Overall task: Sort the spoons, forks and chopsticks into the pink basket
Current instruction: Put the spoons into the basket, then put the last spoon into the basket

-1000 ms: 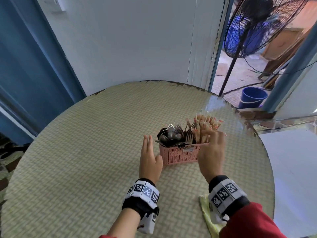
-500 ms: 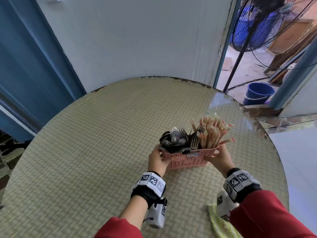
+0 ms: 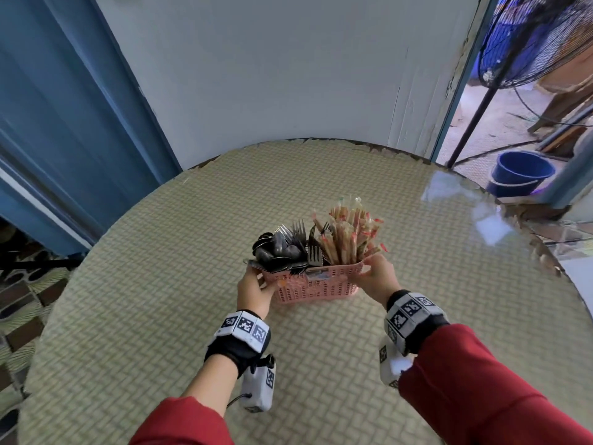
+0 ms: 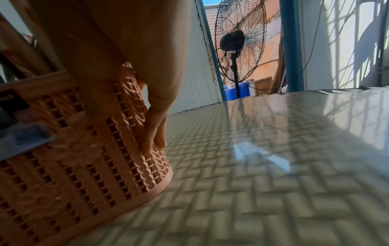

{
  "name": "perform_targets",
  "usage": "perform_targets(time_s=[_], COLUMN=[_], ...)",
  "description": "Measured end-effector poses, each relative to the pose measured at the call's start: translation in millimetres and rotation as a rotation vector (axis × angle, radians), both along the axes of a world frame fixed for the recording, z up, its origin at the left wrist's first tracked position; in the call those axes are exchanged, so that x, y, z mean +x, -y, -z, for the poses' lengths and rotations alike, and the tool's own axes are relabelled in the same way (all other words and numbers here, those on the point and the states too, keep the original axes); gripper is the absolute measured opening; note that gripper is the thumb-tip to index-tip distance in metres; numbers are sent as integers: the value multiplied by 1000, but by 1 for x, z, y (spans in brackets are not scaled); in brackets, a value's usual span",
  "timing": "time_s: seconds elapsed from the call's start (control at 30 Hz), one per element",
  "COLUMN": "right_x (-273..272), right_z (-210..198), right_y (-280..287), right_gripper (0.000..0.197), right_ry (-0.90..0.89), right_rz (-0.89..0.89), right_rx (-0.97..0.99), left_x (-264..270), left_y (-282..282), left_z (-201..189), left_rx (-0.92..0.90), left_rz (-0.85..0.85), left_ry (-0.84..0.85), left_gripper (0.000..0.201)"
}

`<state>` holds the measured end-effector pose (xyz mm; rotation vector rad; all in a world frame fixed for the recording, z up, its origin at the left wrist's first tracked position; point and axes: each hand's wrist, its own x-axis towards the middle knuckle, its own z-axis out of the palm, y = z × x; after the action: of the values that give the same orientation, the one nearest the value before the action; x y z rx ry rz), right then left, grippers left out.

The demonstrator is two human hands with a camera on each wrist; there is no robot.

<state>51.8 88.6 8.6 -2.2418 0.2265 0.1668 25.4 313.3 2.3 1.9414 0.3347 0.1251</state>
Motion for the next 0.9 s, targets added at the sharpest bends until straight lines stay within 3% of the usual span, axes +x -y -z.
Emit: perform_targets(time_s=[0.33, 0.6, 0.77, 0.83, 0.9], right_x=[53, 52, 25, 5, -25], right_z=[8, 6, 12, 17, 20], right_y=[-21, -18, -15, -12, -8], right_gripper=[40, 46, 80, 69, 47], right_ry=[-22, -39, -67, -70, -55], right_rz=[46, 90, 97, 162, 170], right_rx=[-15, 81, 150, 146, 157], left_x=[55, 60, 34, 7, -29], left_y=[-22, -20, -13, -7, 0], left_z=[5, 9, 13, 18, 30], left_rx=[-12, 25, 208, 158, 121], left_rz=[13, 40, 53, 32, 49], left_ry=[35, 38, -71, -80, -26], left_gripper=[45, 42, 70, 66, 50])
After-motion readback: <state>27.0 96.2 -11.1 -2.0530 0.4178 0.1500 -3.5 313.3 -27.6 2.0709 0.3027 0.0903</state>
